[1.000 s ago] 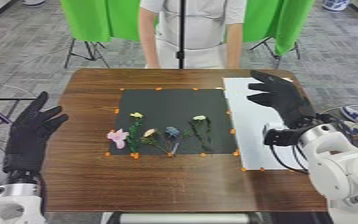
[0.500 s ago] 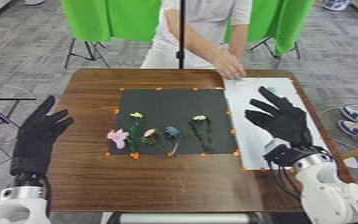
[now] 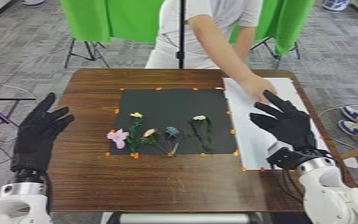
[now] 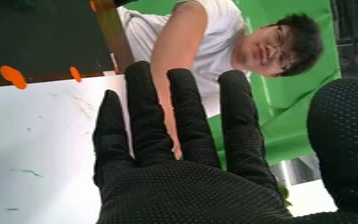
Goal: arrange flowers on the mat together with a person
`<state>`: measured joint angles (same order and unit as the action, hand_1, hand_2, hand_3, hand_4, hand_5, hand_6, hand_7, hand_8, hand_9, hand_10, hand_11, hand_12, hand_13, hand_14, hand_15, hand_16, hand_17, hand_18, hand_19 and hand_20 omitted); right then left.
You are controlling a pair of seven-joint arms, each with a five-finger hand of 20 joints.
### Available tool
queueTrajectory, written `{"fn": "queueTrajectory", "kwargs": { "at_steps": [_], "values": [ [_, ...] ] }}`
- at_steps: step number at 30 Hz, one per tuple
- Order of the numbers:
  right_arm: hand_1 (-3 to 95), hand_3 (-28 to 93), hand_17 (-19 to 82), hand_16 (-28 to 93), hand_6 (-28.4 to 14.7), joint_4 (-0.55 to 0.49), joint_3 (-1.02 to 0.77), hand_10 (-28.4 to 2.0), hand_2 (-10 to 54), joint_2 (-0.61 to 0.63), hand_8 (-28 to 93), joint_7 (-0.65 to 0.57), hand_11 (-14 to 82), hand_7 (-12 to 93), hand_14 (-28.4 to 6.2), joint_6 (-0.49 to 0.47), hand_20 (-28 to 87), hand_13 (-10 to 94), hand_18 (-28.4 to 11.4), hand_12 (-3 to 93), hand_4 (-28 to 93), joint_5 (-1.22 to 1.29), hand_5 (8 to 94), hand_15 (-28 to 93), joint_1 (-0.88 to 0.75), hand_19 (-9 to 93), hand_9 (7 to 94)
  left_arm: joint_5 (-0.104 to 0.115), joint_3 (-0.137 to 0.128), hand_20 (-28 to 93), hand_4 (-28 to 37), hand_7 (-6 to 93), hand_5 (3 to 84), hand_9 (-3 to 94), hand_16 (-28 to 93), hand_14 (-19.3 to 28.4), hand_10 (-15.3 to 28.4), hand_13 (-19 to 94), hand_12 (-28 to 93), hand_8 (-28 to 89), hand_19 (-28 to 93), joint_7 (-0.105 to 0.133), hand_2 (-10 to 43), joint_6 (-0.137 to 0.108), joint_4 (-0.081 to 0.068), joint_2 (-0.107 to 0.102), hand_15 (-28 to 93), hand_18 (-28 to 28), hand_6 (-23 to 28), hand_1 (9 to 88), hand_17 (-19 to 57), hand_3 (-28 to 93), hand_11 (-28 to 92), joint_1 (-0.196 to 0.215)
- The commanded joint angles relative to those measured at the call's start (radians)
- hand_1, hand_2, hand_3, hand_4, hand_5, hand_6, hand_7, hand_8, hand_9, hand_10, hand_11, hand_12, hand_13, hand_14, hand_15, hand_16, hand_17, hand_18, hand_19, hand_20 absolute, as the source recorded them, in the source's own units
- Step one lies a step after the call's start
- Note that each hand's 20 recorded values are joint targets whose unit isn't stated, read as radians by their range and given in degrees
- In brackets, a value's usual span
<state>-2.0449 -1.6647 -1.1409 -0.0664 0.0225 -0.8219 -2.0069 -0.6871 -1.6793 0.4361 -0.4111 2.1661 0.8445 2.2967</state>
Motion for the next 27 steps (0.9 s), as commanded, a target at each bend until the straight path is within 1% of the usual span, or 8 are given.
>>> {"fn": "queueTrajectory", "kwargs": {
  "at_steps": [1, 5, 8, 10, 14, 17, 18, 27],
  "values": [
    [15.5, 82, 0, 14, 3.4, -0.004, 0.007, -13.8, 4.5, -0.003, -12, 0.006, 11.8, 14, -19.2, -0.011, 23, 28, -18.4, 15.3, -27, -0.019, 39.4, 40, -0.011, 40, 40.7, 0.018, 0.011, 17, -28.3, 8.3, 32.8, 34.2, -9, 23.6, 17.4, 23, 10, -8, 45, 0.006, 4.0, -0.008, -0.007, -0.002, 50, 21.3, 3.9, 21.6, -8.0, 79, 24, 0.003],
    [15.5, 82, 0, 14, 3.4, 0.001, 0.034, -13.9, 4.5, 0.007, -12, -0.003, 11.8, 14, -19.2, -0.016, 23, 28, -18.4, 15.3, -27, -0.030, 39.4, 40, 0.012, 40, 40.7, 0.014, 0.006, 17, -28.3, 8.3, 32.8, 34.2, -9, 23.6, 17.4, 23, 10, -8, 45, 0.008, 4.0, -0.004, -0.005, 0.002, 50, 21.4, 3.9, 21.5, -8.1, 80, 24, 0.009],
    [15.6, 82, 0, 14, 3.4, 0.002, 0.046, -13.9, 4.5, 0.005, -12, -0.006, 11.9, 14, -19.2, -0.016, 23, 28, -18.4, 15.4, -27, -0.029, 39.3, 40, 0.019, 40, 40.8, 0.019, 0.009, 17, -28.3, 8.3, 32.8, 34.2, -8, 23.7, 17.4, 23, 10, -8, 45, 0.013, 3.9, -0.009, -0.002, -0.005, 50, 21.3, 3.9, 21.5, -8.1, 80, 24, 0.015],
    [15.6, 82, 0, 14, 3.4, 0.005, 0.051, -13.9, 4.5, 0.004, -12, -0.011, 11.9, 14, -19.2, -0.021, 23, 28, -18.4, 15.3, -27, -0.027, 39.4, 40, 0.026, 40, 40.8, 0.013, 0.007, 17, -28.3, 8.4, 32.7, 34.3, -8, 23.7, 17.4, 23, 10, -8, 45, 0.008, 3.9, -0.004, -0.004, 0.002, 50, 21.4, 3.9, 21.5, -8.1, 80, 24, 0.014],
    [15.6, 82, 0, 14, 3.6, 0.006, 0.056, -13.9, 4.5, 0.003, -12, -0.017, 11.8, 14, -19.2, -0.021, 23, 28, -18.4, 15.3, -27, -0.030, 39.3, 40, 0.030, 40, 40.8, 0.024, 0.015, 17, -28.3, 8.4, 32.7, 34.4, -8, 23.8, 17.4, 24, 10, -8, 45, 0.016, 4.0, -0.011, -0.004, -0.010, 50, 21.4, 3.9, 21.6, -8.1, 79, 24, 0.013],
    [15.6, 82, 0, 14, 3.6, 0.011, 0.058, -13.9, 4.4, 0.002, -12, -0.021, 11.7, 14, -19.2, -0.029, 23, 28, -18.4, 15.2, -27, -0.033, 39.3, 40, 0.037, 40, 40.8, 0.018, 0.011, 17, -28.3, 8.5, 32.7, 34.4, -8, 23.8, 17.4, 24, 10, -8, 46, 0.013, 4.0, -0.009, -0.003, 0.000, 50, 21.4, 3.9, 21.6, -8.0, 79, 24, 0.016],
    [15.6, 82, 0, 14, 3.6, 0.008, 0.056, -13.9, 4.4, 0.001, -12, -0.025, 11.7, 14, -19.2, -0.029, 23, 28, -18.4, 15.2, -27, -0.033, 39.3, 40, 0.032, 40, 40.7, 0.013, 0.007, 17, -28.3, 8.5, 32.7, 34.4, -8, 23.8, 17.4, 24, 10, -8, 46, 0.004, 4.0, -0.004, -0.002, 0.006, 50, 21.4, 3.9, 21.6, -8.0, 79, 24, 0.017],
    [15.6, 82, 0, 14, 3.7, 0.015, 0.055, -14.0, 4.3, -0.002, -12, -0.022, 11.8, 14, -19.2, -0.039, 23, 28, -18.3, 15.3, -27, -0.038, 39.3, 40, 0.048, 40, 40.8, 0.019, 0.002, 17, -28.3, 8.4, 32.6, 34.4, -8, 23.9, 17.4, 23, 10, -8, 46, 0.019, 3.9, -0.010, -0.005, 0.005, 50, 21.4, 3.9, 21.5, -8.1, 80, 24, 0.011]
  ]
}}
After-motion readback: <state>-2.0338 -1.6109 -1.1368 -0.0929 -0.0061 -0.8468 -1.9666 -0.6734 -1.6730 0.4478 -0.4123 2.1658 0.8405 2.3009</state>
